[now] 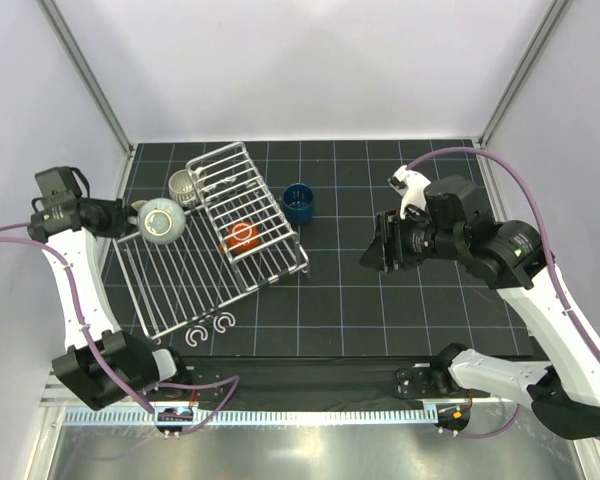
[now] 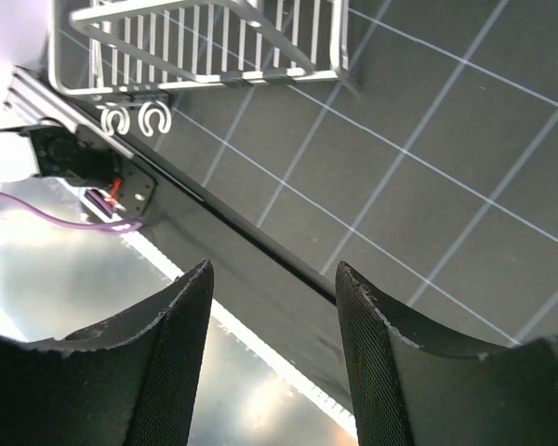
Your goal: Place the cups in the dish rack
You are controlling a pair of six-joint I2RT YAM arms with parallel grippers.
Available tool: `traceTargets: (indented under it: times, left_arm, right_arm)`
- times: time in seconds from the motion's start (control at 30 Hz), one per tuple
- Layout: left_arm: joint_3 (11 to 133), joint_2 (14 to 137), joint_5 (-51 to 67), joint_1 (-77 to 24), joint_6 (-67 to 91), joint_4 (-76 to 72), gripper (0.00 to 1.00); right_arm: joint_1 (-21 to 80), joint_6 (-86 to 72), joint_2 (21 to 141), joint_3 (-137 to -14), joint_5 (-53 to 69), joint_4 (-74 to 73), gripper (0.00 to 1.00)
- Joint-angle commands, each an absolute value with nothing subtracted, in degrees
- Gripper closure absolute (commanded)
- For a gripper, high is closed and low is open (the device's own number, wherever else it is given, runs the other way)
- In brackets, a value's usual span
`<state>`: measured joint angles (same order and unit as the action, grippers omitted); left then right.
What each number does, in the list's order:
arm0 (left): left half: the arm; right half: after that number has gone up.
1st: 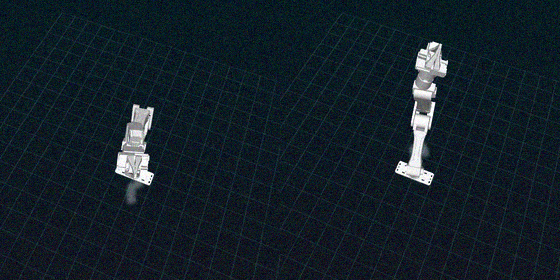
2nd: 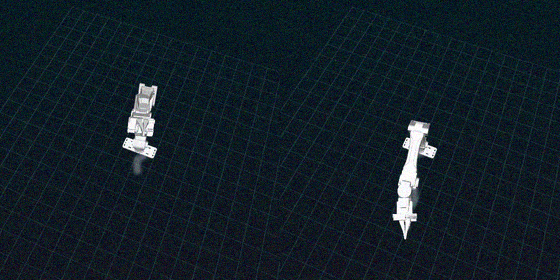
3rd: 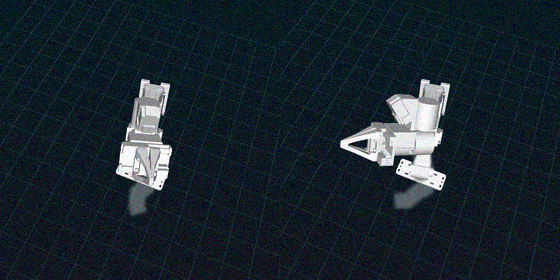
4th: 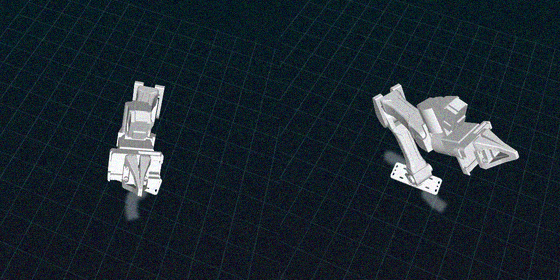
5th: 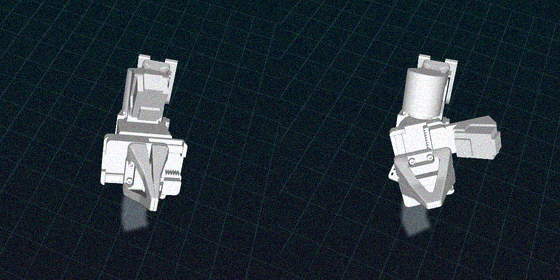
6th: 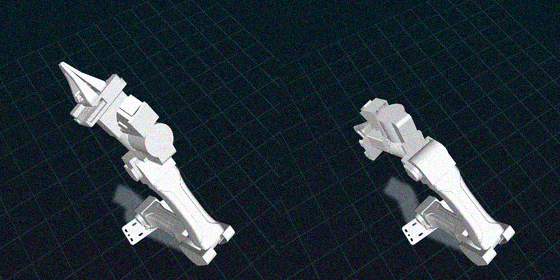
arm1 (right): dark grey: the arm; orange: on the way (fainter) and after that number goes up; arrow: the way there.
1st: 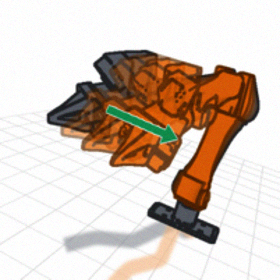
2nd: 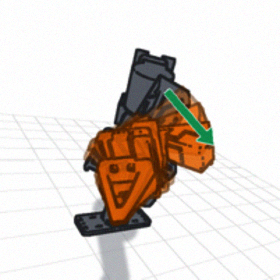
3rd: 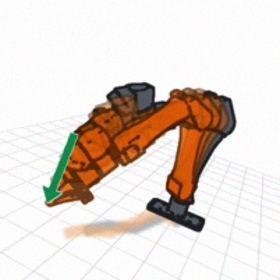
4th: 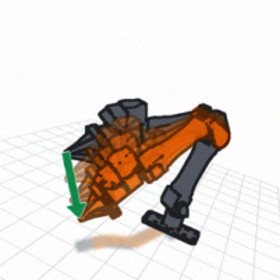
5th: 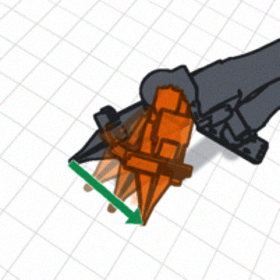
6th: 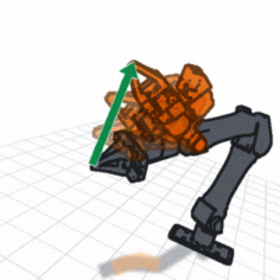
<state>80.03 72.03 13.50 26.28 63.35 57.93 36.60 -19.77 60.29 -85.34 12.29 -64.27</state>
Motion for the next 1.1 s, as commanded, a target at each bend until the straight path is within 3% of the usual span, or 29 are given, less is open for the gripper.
traceTargets:
  times: [0.0, 0.17, 0.7, 0.93, 1.07]
  left_arm:
    - [78.41, 72.59, 10.64, 26.89, 70.13, 50.63, 1.00]
    - [71.91, 73.39, 10.63, 26.89, 78.29, 45.45, 1.00]
    - [65.66, 83.58, 8.35, 24.00, 80.77, 39.39, 1.00]
    - [68.73, 86.92, 7.83, 23.47, 79.28, 37.78, 1.00]
    - [66.80, 89.72, 13.77, 23.29, 79.90, 34.37, 1.00]
  right_arm:
    - [35.86, -16.44, 59.50, -87.89, 10.55, -67.67, 0.43]
    - [34.11, -15.91, 59.59, -88.24, 9.76, -69.60, 0.43]
    - [31.64, -13.89, 63.37, -96.50, 4.13, -76.90, 0.43]
    - [31.38, -14.85, 64.51, -97.38, 3.43, -76.64, 0.43]
    - [30.94, -14.94, 64.69, -97.38, 3.34, -76.38, 0.43]
